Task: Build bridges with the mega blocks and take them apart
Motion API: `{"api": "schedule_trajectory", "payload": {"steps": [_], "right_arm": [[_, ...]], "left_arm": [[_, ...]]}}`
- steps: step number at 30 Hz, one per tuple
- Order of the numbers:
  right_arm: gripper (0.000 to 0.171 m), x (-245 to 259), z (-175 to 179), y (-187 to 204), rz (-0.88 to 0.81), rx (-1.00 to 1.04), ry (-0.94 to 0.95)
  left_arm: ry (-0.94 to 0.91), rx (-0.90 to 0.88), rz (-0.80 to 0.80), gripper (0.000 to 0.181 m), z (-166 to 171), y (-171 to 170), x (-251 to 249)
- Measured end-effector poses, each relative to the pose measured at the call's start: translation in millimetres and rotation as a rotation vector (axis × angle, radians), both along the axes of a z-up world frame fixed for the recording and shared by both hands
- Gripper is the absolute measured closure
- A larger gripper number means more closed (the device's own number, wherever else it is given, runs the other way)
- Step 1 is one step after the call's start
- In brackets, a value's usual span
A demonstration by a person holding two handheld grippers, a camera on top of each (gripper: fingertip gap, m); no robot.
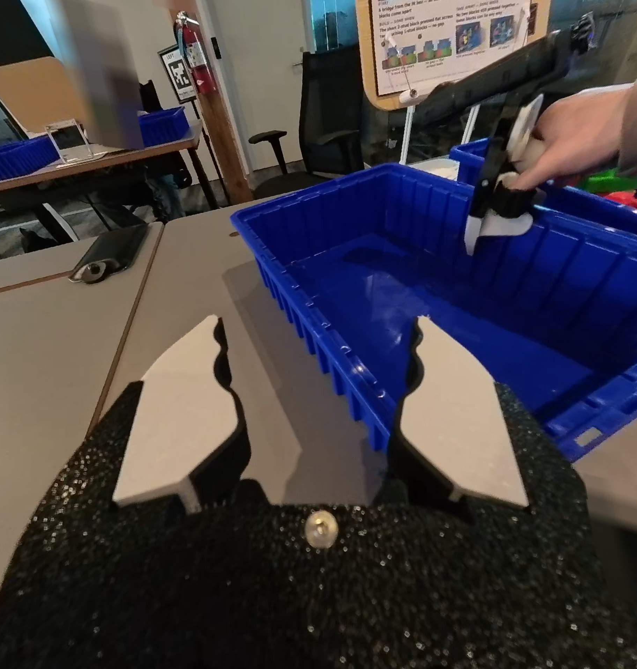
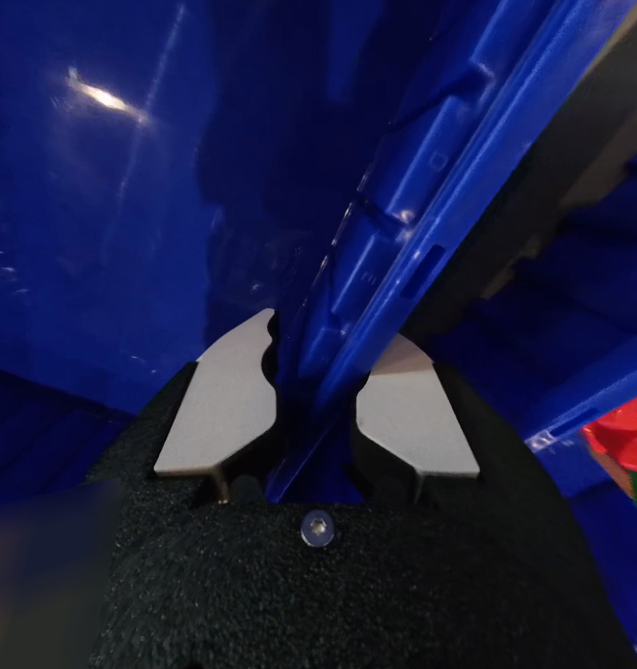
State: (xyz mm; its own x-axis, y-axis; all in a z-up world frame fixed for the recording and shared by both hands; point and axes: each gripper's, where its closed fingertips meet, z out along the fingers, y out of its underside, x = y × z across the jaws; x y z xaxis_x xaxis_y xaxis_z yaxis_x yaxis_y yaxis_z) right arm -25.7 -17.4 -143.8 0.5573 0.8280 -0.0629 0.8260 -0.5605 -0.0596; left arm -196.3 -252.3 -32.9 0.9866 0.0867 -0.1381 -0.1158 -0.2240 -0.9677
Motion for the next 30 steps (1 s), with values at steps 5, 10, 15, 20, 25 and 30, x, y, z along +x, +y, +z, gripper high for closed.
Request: {"api": "schedule_trajectory", "payload": {"steps": [5,10,15,20,25,30], "right_arm": [[0.151,-17.1,2.8,-0.4,-0.1,-0.118,0.197],[0.152,-30.2,8.7,4.3,-0.065,-0.085,0.249],[0.153,-45.4,33.2,13.8,0.059,0.021,0.242],[0.154,-62.3,73.1,17.8,0.173,0.149,0.208],[0.155,-87.5,115.4,15.8,0.254,0.285,0.198],[0.156,-111.8,158.8,13.7,0.344,0.462,0.177]], "left_arm": [[0.003,0.019,0.014,0.087,4.4,-4.3,-5.2],[-0.013,0.044,0.028,0.088,9.1,-9.8,-12.7],[-0.026,0.063,0.033,0.09,11.6,-13.4,-17.7],[-0.032,0.08,0.038,0.091,13.3,-14.2,-20.6],[-0.036,0.085,0.039,0.091,13.0,-12.8,-19.6],[-0.054,0.11,0.05,0.091,15.3,-12.5,-21.2]]}}
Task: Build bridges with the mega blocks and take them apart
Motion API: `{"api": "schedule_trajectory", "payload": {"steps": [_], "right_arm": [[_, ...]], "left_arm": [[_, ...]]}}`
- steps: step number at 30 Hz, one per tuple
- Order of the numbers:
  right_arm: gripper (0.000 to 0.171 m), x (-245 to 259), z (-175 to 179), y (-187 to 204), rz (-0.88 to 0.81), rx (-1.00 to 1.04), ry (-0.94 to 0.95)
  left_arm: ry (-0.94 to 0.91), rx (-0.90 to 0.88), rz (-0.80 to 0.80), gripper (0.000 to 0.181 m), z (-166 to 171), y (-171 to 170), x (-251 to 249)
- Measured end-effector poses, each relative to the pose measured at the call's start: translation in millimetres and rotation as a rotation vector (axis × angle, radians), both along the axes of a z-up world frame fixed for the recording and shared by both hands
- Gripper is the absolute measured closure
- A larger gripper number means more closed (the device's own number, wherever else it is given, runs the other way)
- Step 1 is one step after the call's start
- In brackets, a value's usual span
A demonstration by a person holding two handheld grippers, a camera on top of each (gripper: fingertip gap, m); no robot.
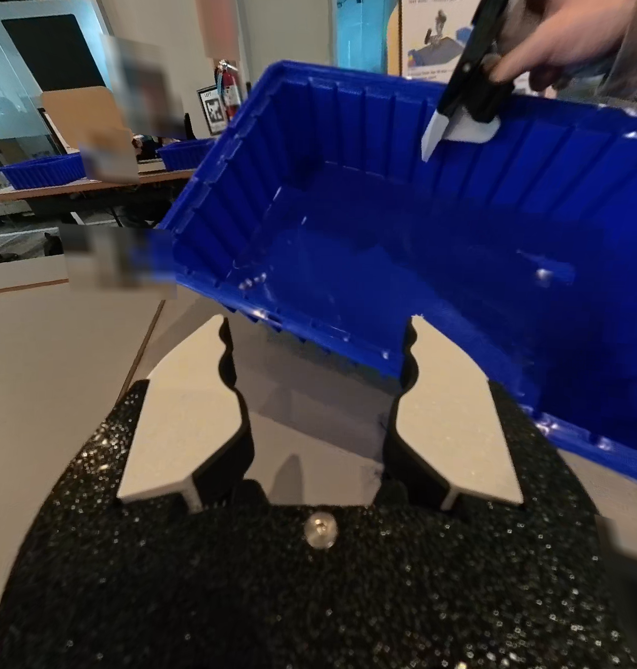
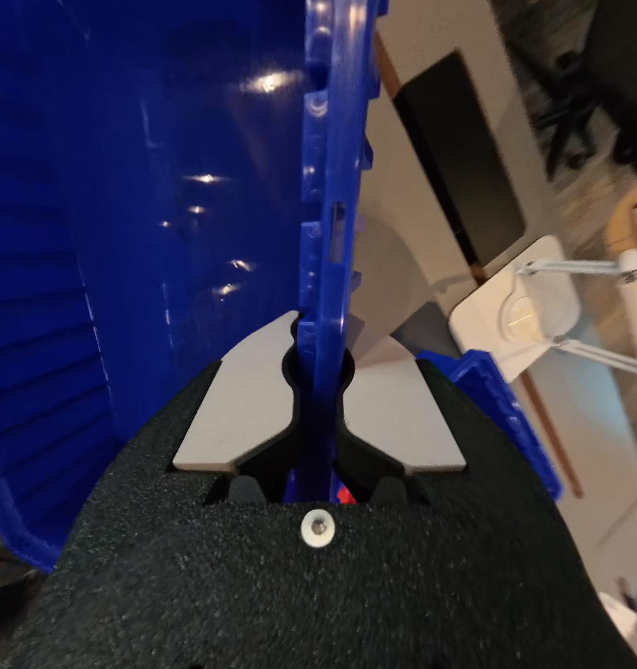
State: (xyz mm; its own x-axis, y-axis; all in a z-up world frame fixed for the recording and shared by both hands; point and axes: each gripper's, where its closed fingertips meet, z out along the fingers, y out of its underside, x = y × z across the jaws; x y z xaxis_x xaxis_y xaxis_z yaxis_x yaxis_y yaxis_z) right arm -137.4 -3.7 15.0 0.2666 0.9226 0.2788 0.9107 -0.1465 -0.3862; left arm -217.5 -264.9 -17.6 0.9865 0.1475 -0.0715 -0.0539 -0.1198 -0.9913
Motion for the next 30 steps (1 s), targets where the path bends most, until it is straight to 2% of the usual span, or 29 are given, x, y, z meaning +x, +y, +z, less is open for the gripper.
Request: {"api": "schedule_trajectory", "payload": {"steps": [7,11,15,19,22,24,27,30], "right_arm": [[0.156,-15.5,62.8,-5.1,0.14,0.358,-0.1],[0.156,-0.3,107.7,7.5,0.109,0.402,-0.098],[0.155,47.8,160.9,31.3,0.009,0.379,-0.017],[0.155,136.9,214.1,64.8,-0.156,0.356,0.082],[0.156,225.9,248.1,87.9,-0.306,0.376,0.118],[0.156,290.5,263.3,100.1,-0.412,0.405,0.114],[0.156,388.8,269.5,113.6,-0.572,0.436,0.064],[0.156,484.6,252.2,122.5,-0.734,0.412,-0.023]], "left_arm": [[-0.044,0.035,-0.017,0.091,1.0,1.1,0.3],[-0.053,0.044,-0.037,0.091,1.3,3.5,5.4],[-0.04,0.055,-0.056,0.091,3.1,7.9,15.5],[0.08,0.045,-0.038,0.093,1.5,19.5,35.3],[0.063,0.055,-0.167,0.105,0.3,39.1,86.8],[0.069,0.032,-0.262,0.107,-4.1,54.8,124.7],[0.165,-0.01,-0.292,0.101,-7.1,80.6,157.0],[0.134,0.028,-0.357,0.1,3.6,100.2,188.9]]}}
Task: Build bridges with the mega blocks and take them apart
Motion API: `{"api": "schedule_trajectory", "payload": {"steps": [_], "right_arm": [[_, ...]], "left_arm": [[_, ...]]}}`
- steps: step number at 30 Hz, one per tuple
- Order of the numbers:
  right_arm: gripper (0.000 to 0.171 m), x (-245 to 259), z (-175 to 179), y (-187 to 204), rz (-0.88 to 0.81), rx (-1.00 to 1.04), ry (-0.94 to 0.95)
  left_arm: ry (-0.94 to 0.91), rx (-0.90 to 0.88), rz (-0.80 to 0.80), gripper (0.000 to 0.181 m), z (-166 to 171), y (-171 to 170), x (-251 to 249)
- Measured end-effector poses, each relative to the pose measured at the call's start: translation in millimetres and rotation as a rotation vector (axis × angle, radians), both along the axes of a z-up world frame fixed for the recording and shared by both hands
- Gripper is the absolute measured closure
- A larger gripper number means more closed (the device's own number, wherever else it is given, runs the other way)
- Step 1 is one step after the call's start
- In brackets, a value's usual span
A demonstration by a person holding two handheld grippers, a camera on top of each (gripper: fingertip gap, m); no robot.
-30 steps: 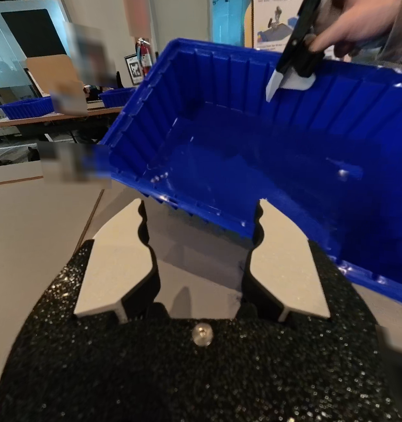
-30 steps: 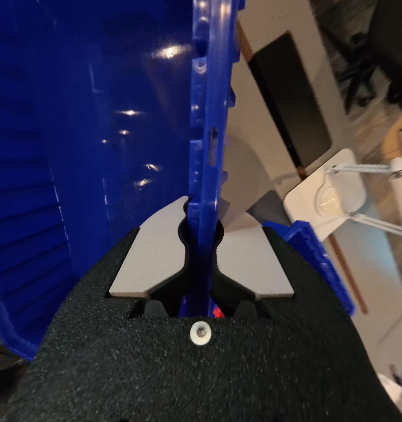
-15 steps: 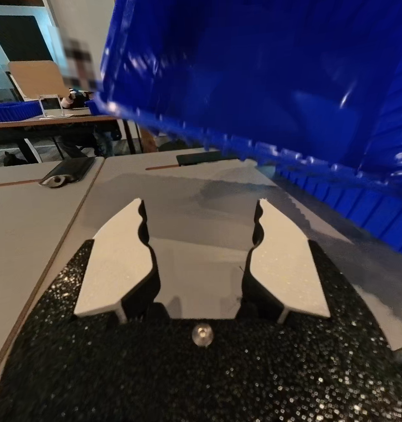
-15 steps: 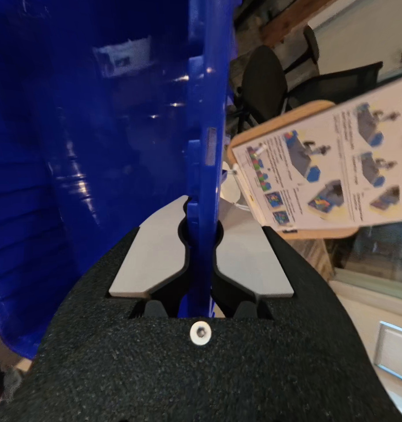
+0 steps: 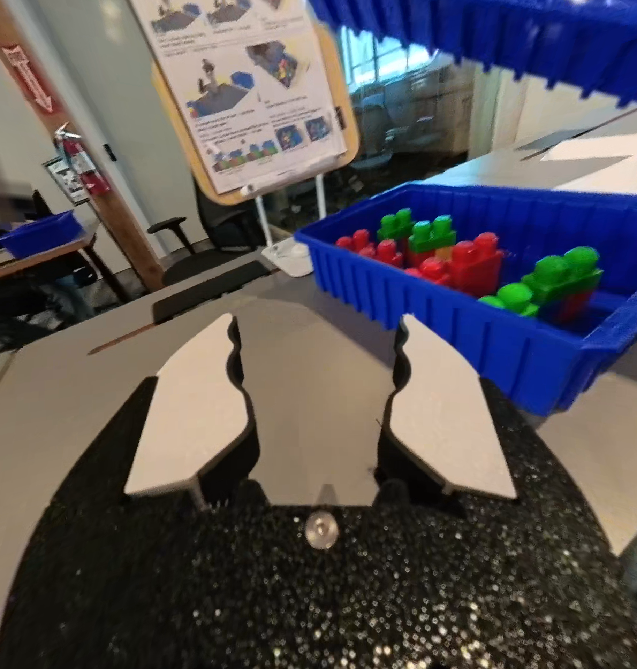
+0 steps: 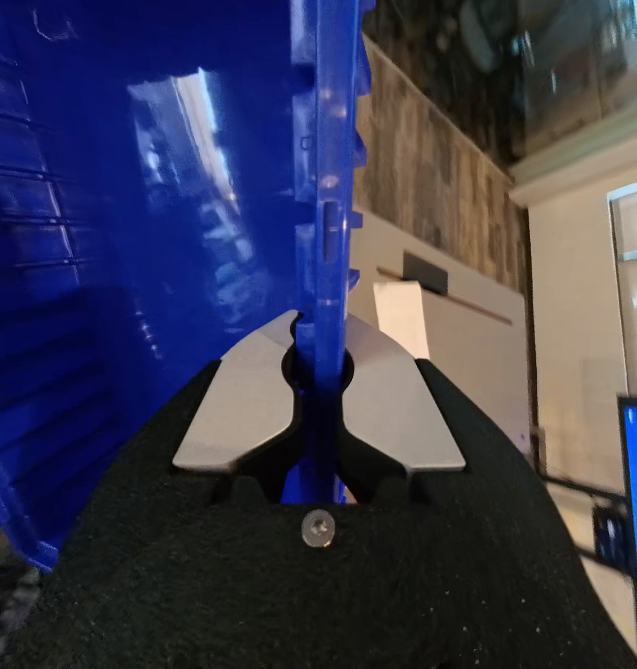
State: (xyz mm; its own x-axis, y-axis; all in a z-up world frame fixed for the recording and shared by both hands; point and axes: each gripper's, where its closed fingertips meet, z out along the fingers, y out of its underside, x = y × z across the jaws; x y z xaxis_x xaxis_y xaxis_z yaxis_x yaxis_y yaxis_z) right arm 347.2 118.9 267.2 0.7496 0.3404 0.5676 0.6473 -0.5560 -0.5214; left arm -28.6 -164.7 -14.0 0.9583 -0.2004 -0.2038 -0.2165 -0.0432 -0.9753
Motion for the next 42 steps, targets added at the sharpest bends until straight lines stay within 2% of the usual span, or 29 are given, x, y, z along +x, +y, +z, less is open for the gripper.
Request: {"api": "schedule_trajectory", "payload": {"steps": [4,8,14,17,20,21,22,24,25,27,29,30,32,34,36,39,42], "right_arm": [[0.156,109.8,-59.2,9.9,-0.195,-0.136,-0.041],[0.156,180.2,-148.9,20.8,-0.292,-0.328,-0.033],[0.155,219.5,-276.8,44.4,-0.284,-0.569,0.181],[0.155,224.3,-320.6,61.9,-0.259,-0.615,0.304],[0.155,222.2,-348.4,77.4,-0.216,-0.625,0.403],[0.154,219.1,-355.1,82.2,-0.202,-0.62,0.444],[0.143,212.9,-357.5,87.8,-0.195,-0.599,0.519],[0.107,199.1,-344.6,100.0,-0.18,-0.534,0.717],[0.11,198.3,-334.0,102.9,-0.143,-0.486,0.761],[0.12,182.8,-287.4,106.8,-0.011,-0.306,0.948],[0.127,144.1,-238.5,83.3,0.202,-0.225,1.119],[0.123,120.9,-229.9,63.7,0.288,-0.259,1.125],[0.114,73.0,-240.3,17.1,0.401,-0.438,1.042],[0.112,26.4,-256.0,-27.7,0.492,-0.614,0.99],[0.112,-10.9,-265.5,-54.9,0.538,-0.71,0.976],[0.111,-47.7,-276.5,-72.4,0.507,-0.814,0.976],[0.105,-56.8,-306.6,-76.9,0.399,-0.894,0.807]], "left_arm": [[0.01,-0.014,-0.033,0.097,-0.9,21.9,26.4],[0.057,-0.045,-0.057,0.095,-6.1,41.3,43.1],[0.076,-0.079,-0.087,0.091,-3.8,61.9,58.7],[0.081,-0.095,-0.082,0.09,-2.9,70.3,60.1],[0.072,-0.117,-0.08,0.089,-4.0,77.3,62.1],[0.071,-0.122,-0.08,0.088,-4.7,79.4,62.8],[0.069,-0.125,-0.079,0.087,-5.4,81.0,63.5],[0.061,-0.121,-0.078,0.082,-6.0,83.0,64.7],[0.055,-0.116,-0.079,0.083,-6.3,83.2,65.0],[0.036,-0.114,-0.082,0.084,-7.6,83.3,65.0],[-0.003,-0.121,-0.106,0.091,-8.4,84.3,67.5],[-0.029,-0.134,-0.126,0.093,-9.0,85.6,69.9],[-0.094,-0.178,-0.167,0.09,-10.3,90.2,76.3],[-0.16,-0.254,-0.208,0.081,-12.5,96.7,84.0],[-0.208,-0.316,-0.225,0.076,-13.6,105.3,88.3],[-0.258,-0.381,-0.219,0.082,-17.7,116.6,86.9],[-0.347,-0.485,-0.229,0.092,-26.6,118.5,85.8]]}}
